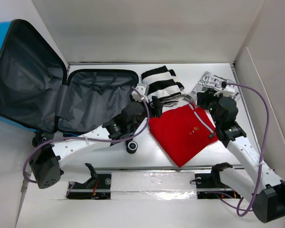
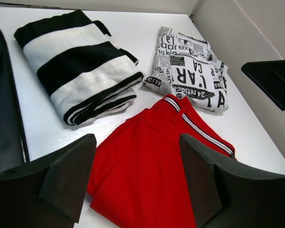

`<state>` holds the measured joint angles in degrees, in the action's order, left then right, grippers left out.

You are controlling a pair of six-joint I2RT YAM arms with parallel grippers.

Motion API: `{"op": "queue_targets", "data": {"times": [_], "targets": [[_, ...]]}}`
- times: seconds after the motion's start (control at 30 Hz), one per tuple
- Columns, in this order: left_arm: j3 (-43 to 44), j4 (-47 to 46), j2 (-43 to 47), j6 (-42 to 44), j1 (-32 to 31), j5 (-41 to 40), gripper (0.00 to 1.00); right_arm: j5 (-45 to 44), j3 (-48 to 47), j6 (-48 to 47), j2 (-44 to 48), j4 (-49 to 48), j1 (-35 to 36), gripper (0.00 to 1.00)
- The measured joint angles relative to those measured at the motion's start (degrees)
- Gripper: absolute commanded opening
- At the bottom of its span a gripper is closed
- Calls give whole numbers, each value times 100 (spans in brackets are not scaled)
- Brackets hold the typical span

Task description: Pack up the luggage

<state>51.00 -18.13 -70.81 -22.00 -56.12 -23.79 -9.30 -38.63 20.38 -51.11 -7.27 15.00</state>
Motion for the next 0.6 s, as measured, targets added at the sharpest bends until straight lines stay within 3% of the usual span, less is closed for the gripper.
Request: {"op": "queue_targets", "data": {"times": [0.03, 0.07, 0.1, 0.17, 0.2, 0.27, 0.5, 0.57, 0.6], "targets": [[68, 0, -90, -31, 31, 55, 65, 9, 0, 0, 0, -2, -7, 32], [129, 15, -181, -48, 70, 146, 60, 13, 2, 11, -2, -4, -11, 16], [190, 31, -267, -92, 116, 254, 48, 22, 2, 15, -2, -4, -17, 9], [304, 83, -409, -195, 304, 514, 34, 55, 2, 39, -4, -17, -37, 1], [356, 92, -472, -251, 435, 643, 17, 76, 2, 59, -4, -17, -39, 0], [481, 98, -612, -358, 719, 870, 0, 96, 2, 61, -4, -15, -46, 0], [1526, 535, -1646, -546, 1156, 1019, 0, 144, 2, 66, 96, 7, -81, 0], [1853, 704, -2017, -551, 1182, 977, 16, 168, 2, 70, 162, 4, -81, 0], [2004, 824, -2188, -549, 1189, 927, 45, 184, 2, 83, 186, 2, -81, 0]]}}
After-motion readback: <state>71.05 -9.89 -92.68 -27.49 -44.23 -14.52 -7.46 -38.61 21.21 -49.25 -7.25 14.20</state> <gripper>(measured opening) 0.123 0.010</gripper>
